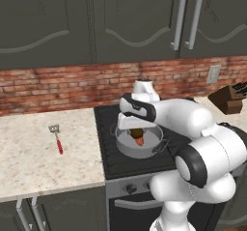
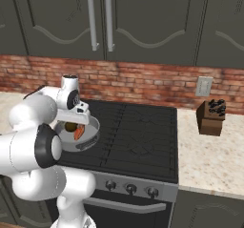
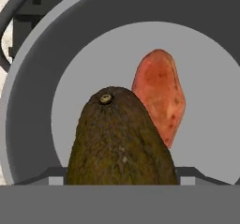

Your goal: Put the avocado and sweet potato in the pot. Retrieve the spatula and lightly stir the vegetables in the pot.

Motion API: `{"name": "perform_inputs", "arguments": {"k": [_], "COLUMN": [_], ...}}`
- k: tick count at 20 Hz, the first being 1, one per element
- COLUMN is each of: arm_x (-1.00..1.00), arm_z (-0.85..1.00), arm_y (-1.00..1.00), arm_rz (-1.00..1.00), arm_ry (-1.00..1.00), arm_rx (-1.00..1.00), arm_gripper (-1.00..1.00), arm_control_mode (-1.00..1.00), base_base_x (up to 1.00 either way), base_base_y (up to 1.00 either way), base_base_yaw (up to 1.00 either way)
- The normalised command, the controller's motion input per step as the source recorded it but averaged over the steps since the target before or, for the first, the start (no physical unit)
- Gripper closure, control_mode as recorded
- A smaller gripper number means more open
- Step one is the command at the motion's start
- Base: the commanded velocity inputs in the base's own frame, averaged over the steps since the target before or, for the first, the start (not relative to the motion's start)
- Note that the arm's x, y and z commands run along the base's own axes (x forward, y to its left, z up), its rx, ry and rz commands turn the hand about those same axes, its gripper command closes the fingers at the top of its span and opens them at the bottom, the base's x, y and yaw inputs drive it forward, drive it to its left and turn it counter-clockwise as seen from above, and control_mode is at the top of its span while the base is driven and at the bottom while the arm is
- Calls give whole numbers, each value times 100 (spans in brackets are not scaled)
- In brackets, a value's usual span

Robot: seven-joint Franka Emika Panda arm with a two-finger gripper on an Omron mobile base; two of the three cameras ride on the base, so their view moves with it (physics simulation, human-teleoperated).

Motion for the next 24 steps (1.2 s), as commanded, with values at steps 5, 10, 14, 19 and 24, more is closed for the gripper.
{"name": "perform_inputs", "arguments": {"k": [5,10,14,19,24], "arm_x": [0,25,1,0,-1], "arm_z": [-15,-13,-10,0,5], "arm_y": [-1,0,-1,-1,0], "arm_rz": [0,0,0,0,0], "arm_ry": [0,0,0,0,0], "arm_rx": [-1,-1,0,0,0], "arm_gripper": [100,100,100,-100,-100], "arm_control_mode": [-100,-100,-100,-100,-100], "base_base_x": [0,0,0,0,0], "base_base_y": [0,0,0,0,0], "base_base_yaw": [0,0,0,0,0]}}
